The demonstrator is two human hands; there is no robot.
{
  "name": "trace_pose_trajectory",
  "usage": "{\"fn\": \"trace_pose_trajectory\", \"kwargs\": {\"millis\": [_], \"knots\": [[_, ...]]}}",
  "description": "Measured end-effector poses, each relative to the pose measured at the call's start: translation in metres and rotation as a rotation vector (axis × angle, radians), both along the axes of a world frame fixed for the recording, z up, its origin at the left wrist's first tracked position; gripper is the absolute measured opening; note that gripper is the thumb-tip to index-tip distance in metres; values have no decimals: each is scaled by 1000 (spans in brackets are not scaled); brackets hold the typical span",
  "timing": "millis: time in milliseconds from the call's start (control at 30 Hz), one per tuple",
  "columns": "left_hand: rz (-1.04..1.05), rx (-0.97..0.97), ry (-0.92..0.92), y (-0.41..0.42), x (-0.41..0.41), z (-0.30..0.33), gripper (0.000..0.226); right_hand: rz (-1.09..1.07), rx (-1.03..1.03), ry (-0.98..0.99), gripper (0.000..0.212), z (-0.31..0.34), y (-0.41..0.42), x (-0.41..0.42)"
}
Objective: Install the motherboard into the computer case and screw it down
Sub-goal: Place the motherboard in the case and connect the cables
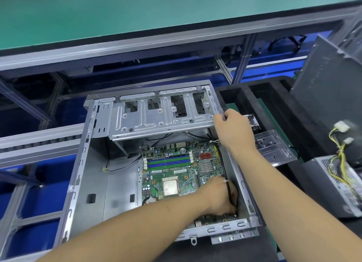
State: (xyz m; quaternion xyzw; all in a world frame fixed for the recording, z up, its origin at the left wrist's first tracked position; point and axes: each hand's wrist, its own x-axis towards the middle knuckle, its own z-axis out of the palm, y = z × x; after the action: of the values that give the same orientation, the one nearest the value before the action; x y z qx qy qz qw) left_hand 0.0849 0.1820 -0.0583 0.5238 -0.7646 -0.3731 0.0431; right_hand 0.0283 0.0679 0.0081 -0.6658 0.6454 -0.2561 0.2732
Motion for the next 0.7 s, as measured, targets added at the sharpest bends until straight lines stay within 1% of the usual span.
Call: {"fn": "trace_pose_trajectory", "kwargs": {"millis": [33,67,133,200,233,300,367,400,467,567,633,700], "knots": [[12,61,39,0,3,2,14,3,-1,4,30,0,0,0],[21,126,78,-1,7,5,13,4,-2,5,30,1,0,1],[17,235,128,-5,20,13,32,-2,1,7,30,1,0,0],[5,267,111,-11,39,27,44,-13,1,22,30,2,0,0],[11,260,95,-15,52,36,43,-18,-3,40,30,2,0,0],[59,203,62,-20,83,53,32,-25,-12,86,31,3,0,0],[190,98,-5,-19,122,63,21,-22,-32,139,32,2,0,1],[285,36,-55,-16,143,65,24,-14,-54,175,32,3,1,1],[493,-78,-152,-3,178,61,28,5,-123,283,32,5,3,3],[769,-170,-167,25,200,43,34,27,-211,501,37,7,11,8],[844,-169,-172,37,195,31,37,43,-195,705,46,2,24,14],[848,-137,-195,41,191,22,37,83,-195,855,60,-11,36,16]]}}
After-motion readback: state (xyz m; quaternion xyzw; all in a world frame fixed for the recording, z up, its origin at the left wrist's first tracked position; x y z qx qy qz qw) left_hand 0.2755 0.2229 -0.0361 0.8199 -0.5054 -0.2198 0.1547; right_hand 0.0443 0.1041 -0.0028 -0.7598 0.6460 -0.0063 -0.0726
